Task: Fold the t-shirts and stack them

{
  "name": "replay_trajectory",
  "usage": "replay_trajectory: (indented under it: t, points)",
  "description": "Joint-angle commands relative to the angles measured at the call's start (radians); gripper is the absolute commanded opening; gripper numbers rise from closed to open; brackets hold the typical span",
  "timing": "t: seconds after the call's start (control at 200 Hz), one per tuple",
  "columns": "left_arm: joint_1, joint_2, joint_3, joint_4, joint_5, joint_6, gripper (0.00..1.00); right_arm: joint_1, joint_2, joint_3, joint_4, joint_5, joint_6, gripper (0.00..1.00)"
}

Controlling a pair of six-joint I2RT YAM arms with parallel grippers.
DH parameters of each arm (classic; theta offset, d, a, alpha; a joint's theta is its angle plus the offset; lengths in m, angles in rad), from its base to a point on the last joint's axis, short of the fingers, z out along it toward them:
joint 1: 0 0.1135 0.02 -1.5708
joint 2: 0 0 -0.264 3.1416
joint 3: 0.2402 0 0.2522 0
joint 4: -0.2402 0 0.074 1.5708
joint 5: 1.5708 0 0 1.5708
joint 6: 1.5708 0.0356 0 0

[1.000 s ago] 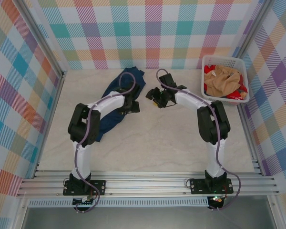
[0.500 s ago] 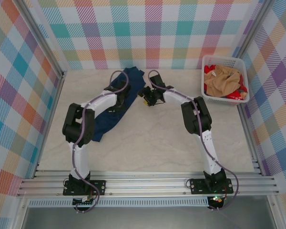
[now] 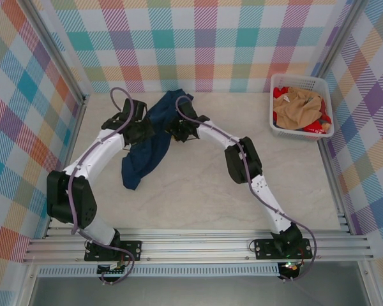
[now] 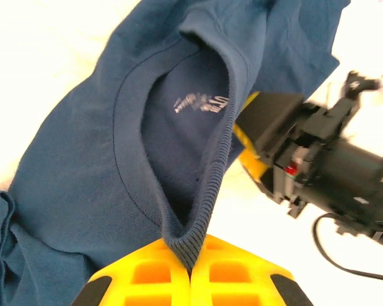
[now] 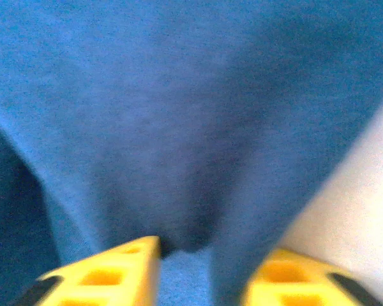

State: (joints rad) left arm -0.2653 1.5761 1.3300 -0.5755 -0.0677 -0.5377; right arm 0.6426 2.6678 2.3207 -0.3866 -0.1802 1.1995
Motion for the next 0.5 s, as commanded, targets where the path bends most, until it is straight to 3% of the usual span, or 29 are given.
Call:
replay_trajectory:
  t: [0.0, 0.095, 0.245, 0.495]
  points:
    - [0.062, -0.053, -0.004, -0.045, -0.02, -0.042, 0.0, 0.005, 0.022, 0.023, -0.119, 0.064, 0.036, 0.03]
    - [0.108, -0.052, -0.004, -0.089, -0.064, -0.062, 0.0, -0.006, -0.075, -0.069, -0.139, 0.126, 0.02, 0.0]
    - [0.147, -0.007, -0.003, -0.073, -0.068, -0.063, 0.0, -0.047, -0.362, -0.416, -0.092, 0.2, -0.01, 0.0]
    - [0.198, 0.123, 0.037, 0.013, 0.022, -0.065, 0.0, -0.169, -0.752, -0.94, -0.119, 0.113, -0.077, 0.0]
